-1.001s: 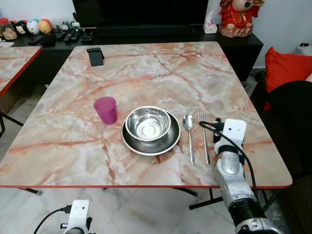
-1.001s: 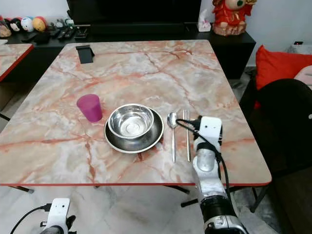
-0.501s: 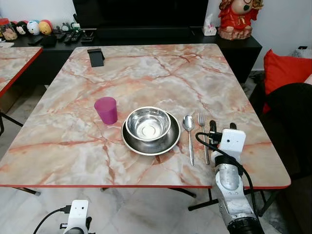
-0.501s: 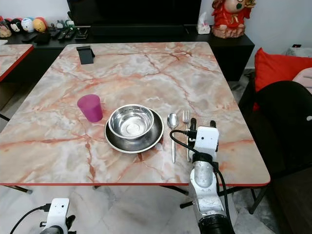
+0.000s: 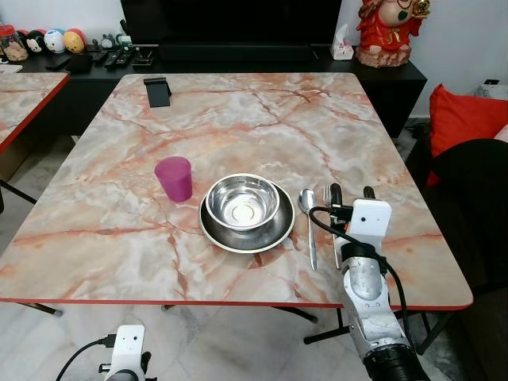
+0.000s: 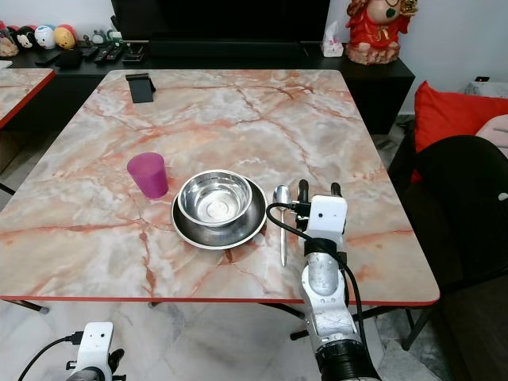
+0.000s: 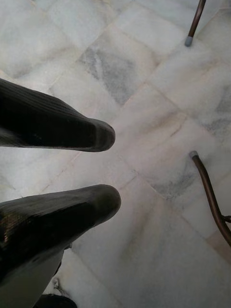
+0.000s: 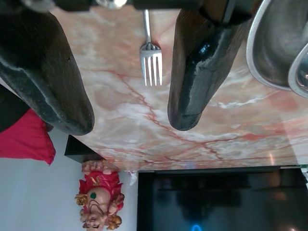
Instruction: Setting the table
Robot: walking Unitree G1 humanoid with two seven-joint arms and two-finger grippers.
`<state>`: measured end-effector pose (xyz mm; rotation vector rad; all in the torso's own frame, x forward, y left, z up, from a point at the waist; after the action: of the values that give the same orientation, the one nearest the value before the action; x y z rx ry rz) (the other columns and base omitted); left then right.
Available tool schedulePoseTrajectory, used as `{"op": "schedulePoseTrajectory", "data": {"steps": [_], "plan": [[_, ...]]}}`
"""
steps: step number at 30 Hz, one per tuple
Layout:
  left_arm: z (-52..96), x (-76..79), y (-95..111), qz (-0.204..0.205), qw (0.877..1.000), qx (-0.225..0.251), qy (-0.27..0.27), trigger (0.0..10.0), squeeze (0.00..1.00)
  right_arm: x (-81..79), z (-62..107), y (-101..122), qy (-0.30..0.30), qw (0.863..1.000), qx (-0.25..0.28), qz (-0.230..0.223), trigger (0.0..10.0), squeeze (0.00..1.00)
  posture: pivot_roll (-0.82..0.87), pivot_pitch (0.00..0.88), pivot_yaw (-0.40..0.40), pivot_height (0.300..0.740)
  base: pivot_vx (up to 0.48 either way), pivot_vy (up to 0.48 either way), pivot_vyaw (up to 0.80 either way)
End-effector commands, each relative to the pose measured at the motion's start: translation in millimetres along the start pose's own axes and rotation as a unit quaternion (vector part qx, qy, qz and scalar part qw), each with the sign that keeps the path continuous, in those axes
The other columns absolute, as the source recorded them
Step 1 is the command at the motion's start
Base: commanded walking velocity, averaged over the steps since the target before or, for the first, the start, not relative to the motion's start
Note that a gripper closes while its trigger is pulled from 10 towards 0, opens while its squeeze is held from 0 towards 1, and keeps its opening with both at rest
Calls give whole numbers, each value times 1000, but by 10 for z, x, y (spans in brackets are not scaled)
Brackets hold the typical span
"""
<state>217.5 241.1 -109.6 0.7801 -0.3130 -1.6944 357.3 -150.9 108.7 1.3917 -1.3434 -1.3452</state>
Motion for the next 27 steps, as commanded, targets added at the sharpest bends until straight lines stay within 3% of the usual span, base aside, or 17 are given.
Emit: {"op": "schedulePoseTrajectory", "data": {"steps": [1, 9, 17, 27], "plan": [[16, -2, -83, 8, 1000, -12, 1, 10000, 0, -60, -28, 35, 9, 1000, 5, -2, 10000, 0, -29, 0, -10, 740, 0, 0, 0], [15, -4, -82, 7, 1000, -12, 1, 10000, 0, -101, -44, 42, 18, 1000, 7, 1, 10000, 0, -26, 0, -8, 740, 0, 279, 0], [13, -7, -74, 10, 1000, -12, 3, 10000, 0, -99, -58, 39, 20, 1000, 4, 3, 10000, 0, -21, 0, -11, 740, 0, 301, 687], [10, -4, -61, 15, 1000, -11, 5, 10000, 0, -139, -93, 93, 27, 999, 13, -14, 10000, 0, -16, 0, -15, 740, 0, 301, 0]]}}
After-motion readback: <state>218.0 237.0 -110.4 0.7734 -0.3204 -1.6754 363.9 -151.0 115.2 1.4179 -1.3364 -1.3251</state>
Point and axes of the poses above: a point about 5 cm out from each wrist's last joint towards the gripper, its own z axis pointing back from the gripper into the wrist, its own y axis along the axis of the wrist's last joint, x = y × z, the point moved 5 cm from there along -z, pointing out of the wrist towards the gripper, and after that the axes turned 14 degrees about -z, right-handed, at the moved point
